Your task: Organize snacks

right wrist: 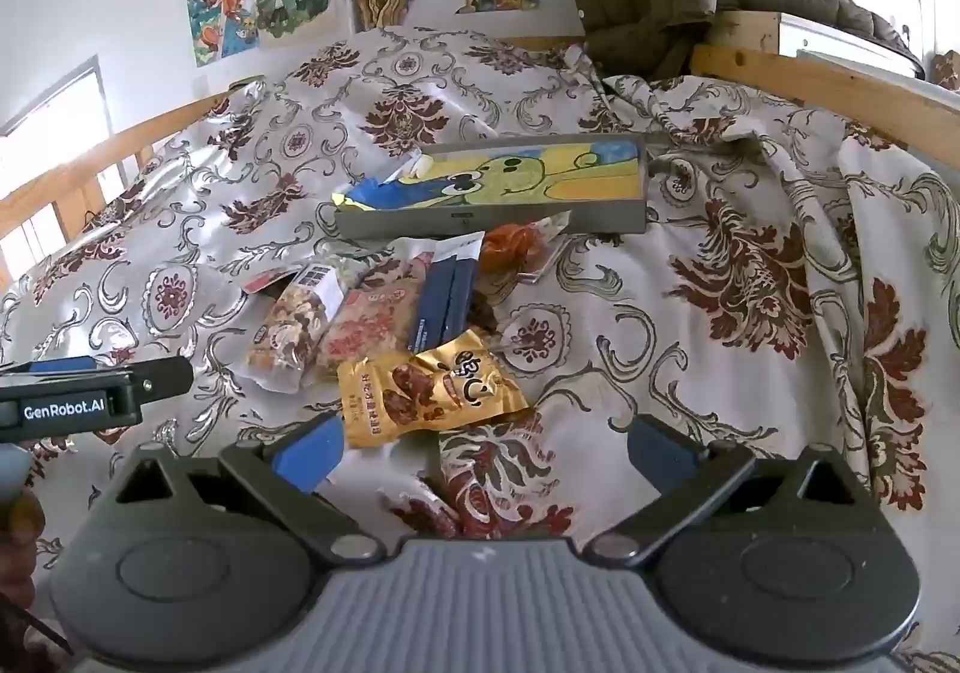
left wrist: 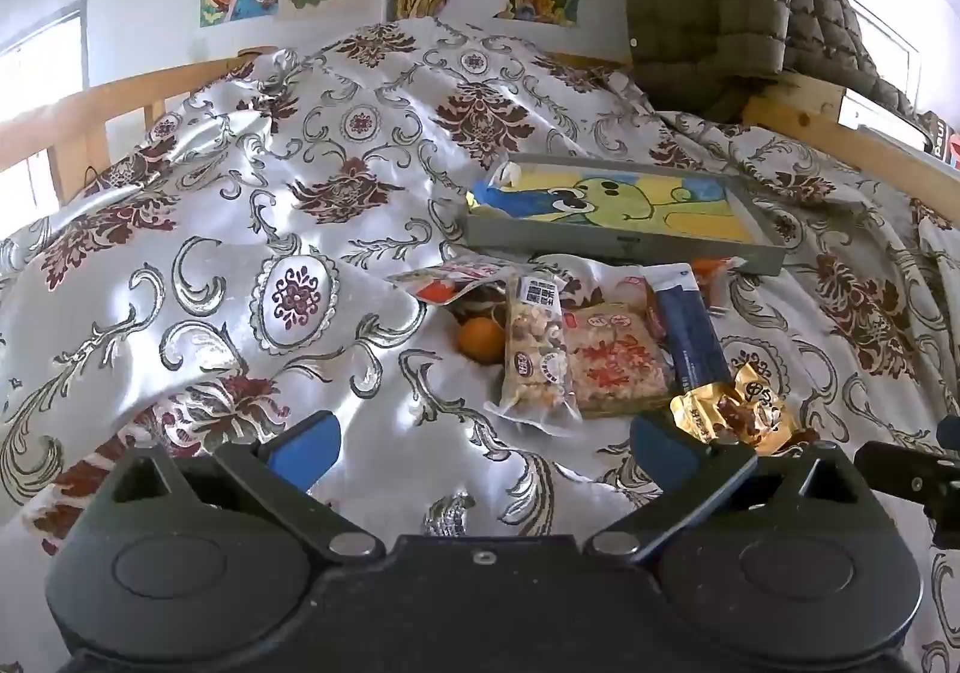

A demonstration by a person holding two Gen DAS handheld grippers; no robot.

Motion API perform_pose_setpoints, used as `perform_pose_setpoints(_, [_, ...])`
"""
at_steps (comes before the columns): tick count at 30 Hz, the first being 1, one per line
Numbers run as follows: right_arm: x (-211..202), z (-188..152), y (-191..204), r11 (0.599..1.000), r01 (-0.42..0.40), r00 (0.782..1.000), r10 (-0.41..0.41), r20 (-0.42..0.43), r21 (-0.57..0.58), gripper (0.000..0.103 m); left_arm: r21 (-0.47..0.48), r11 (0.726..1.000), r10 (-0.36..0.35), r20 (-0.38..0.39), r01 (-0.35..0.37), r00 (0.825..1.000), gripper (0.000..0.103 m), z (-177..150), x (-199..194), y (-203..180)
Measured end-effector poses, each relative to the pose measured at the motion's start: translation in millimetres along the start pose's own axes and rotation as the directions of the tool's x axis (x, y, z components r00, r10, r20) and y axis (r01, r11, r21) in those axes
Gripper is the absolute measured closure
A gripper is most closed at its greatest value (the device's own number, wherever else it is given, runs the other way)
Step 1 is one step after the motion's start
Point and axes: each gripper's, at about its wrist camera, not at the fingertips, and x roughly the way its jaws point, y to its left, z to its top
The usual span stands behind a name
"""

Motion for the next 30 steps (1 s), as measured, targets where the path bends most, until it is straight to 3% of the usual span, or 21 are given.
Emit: perform_pose_setpoints(30, [2.4, -2.5, -0.6, 1.000, -0.002, 1.000, 0.002, -0.010, 0.009, 0.000, -0.007, 1.000, 0.002, -0.006, -0.002, 1.000, 0.001, -2.4, 1.8, 0.6])
